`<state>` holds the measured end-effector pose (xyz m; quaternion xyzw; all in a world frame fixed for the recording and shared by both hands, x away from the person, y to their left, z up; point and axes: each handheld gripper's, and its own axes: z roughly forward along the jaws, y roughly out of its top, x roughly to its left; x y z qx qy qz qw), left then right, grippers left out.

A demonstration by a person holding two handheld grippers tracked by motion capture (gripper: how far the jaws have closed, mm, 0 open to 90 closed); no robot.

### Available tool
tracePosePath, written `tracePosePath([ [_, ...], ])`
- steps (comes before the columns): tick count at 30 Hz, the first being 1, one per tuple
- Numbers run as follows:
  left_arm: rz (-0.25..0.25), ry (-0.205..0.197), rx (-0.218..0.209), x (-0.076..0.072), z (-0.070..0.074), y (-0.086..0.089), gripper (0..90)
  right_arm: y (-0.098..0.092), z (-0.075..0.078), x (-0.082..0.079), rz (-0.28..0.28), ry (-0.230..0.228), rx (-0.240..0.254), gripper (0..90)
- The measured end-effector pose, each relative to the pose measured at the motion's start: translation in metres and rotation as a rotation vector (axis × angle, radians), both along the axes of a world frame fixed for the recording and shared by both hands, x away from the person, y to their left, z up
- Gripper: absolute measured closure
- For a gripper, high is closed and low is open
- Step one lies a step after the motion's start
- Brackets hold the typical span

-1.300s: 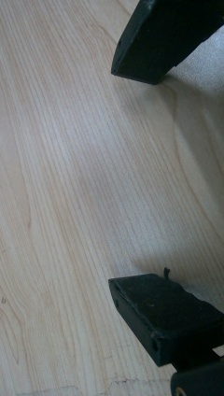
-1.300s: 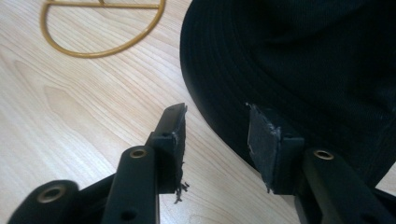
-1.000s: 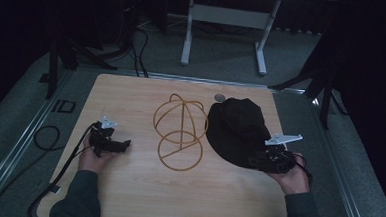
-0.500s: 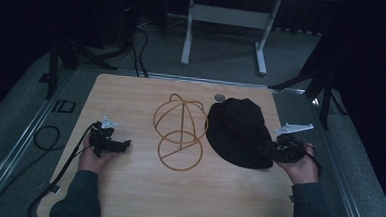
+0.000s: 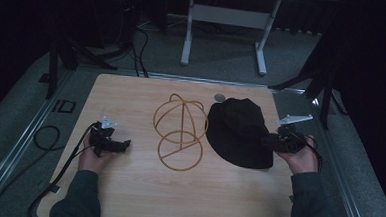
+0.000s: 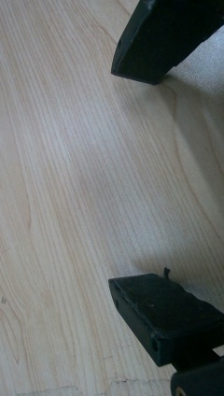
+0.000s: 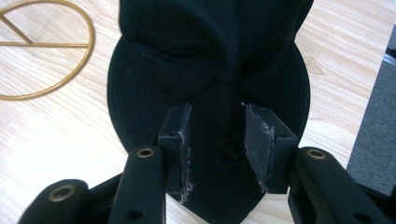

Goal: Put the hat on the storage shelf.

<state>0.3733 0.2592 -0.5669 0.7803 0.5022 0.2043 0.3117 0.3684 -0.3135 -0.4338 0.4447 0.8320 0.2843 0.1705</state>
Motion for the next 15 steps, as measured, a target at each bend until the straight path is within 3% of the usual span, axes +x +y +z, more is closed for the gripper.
tracePosePath([
  [15,0.000,0.000,0.000,0.000,0.000,0.000,2.0,0.015,-0.001,0.031,0.036,0.100,-0.098,53.5],
])
